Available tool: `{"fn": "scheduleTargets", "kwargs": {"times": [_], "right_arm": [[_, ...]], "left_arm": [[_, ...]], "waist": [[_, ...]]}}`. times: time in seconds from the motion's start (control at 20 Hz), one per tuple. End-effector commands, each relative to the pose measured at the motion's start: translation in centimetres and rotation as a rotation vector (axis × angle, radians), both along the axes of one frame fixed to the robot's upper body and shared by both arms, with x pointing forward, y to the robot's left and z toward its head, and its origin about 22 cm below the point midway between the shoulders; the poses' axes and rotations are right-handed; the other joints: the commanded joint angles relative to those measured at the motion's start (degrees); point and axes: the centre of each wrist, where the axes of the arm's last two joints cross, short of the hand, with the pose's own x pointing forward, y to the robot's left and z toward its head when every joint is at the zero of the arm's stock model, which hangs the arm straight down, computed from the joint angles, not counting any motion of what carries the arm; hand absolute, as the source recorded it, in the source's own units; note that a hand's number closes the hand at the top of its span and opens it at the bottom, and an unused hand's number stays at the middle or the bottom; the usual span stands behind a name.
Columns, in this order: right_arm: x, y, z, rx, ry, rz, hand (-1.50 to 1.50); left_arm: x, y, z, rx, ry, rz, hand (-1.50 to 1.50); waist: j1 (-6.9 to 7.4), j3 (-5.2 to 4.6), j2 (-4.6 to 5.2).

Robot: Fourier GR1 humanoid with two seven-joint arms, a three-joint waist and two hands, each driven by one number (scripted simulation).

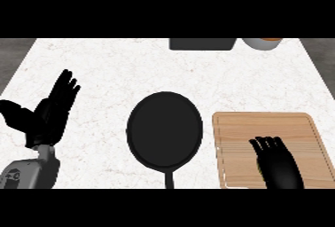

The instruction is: Pick the lemon from the cutting board and place it in the pan

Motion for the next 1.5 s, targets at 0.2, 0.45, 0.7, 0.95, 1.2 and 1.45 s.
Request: {"fn": "scheduleTargets", "kwargs": {"times": [0.2, 0.45, 0.7, 0.95, 1.2, 1.45], "right_arm": [[1.3, -0.7, -1.0, -0.006, -0.014, 0.081, 1.50], [1.2, -2.1, -1.6, 0.039, -0.056, 0.096, 1.50], [-0.7, 9.6, 0.0, 0.182, -0.012, 0.110, 1.50], [-3.5, 13.0, -0.8, 0.306, 0.208, 0.136, 1.50], [-3.7, 17.0, 4.4, 0.299, -0.027, 0.153, 1.50], [-5.3, 20.4, 8.4, 0.338, -0.218, 0.140, 1.50]], "left_arm": [[-0.3, -0.6, 1.2, 0.011, -0.003, -0.010, 0.00], [-0.7, 0.6, 1.1, 0.011, -0.003, 0.002, 0.00], [-0.1, -0.2, 0.6, 0.023, -0.013, 0.000, 0.00], [-0.3, -0.6, 0.6, 0.002, -0.011, -0.030, 0.00], [0.0, -0.5, 0.4, 0.006, -0.001, -0.032, 0.00], [0.0, -0.6, 0.0, 0.008, 0.003, -0.027, 0.00]], "waist": [[0.04, 0.81, 0.37], [0.06, 0.81, 0.37], [0.21, 0.72, 0.42], [2.46, 1.06, 1.33], [2.12, 0.63, 0.10], [2.12, 0.49, -0.19]]}}
